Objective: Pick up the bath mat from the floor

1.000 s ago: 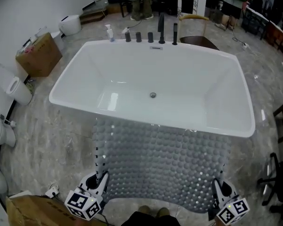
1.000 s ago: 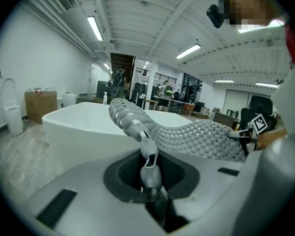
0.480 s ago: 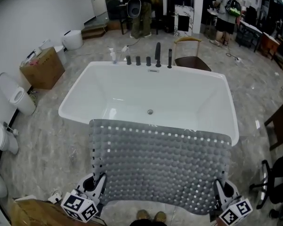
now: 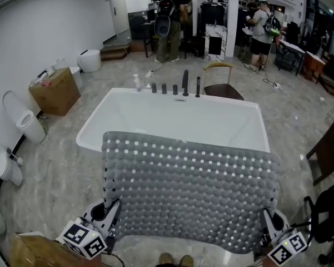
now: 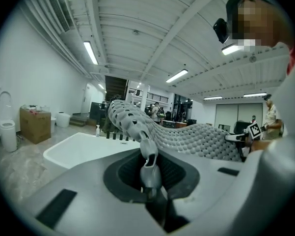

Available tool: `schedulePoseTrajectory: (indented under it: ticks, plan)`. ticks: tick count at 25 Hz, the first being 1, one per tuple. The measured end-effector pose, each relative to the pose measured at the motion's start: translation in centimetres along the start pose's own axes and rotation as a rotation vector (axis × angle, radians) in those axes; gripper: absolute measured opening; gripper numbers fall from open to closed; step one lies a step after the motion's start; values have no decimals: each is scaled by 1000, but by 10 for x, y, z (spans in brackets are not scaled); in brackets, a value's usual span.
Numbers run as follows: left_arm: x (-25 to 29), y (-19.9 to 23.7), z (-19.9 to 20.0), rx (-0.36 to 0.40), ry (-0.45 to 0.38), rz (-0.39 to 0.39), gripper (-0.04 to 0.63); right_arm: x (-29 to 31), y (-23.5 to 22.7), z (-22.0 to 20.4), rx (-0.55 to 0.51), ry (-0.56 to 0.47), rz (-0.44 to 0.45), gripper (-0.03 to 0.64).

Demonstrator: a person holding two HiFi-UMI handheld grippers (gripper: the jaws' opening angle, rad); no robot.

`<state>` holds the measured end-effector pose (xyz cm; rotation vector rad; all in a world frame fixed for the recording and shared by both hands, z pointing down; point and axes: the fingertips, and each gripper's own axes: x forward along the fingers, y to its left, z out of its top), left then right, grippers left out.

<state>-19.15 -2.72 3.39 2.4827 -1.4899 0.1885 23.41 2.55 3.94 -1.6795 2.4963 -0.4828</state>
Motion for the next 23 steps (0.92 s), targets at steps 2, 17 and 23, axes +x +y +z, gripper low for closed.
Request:
schedulePoseTrajectory:
  ticks: [2, 17, 23]
  plan:
    - [-7, -2, 4, -2, -37, -15, 46, -9, 4, 12, -15, -20, 2, 46]
    - [-42, -27, 46, 34, -105, -34, 46, -53, 32, 52, -56, -132, 6, 46]
    - [-42, -41, 46, 53, -95, -55, 46, -65, 32, 56, -65, -130, 9, 44]
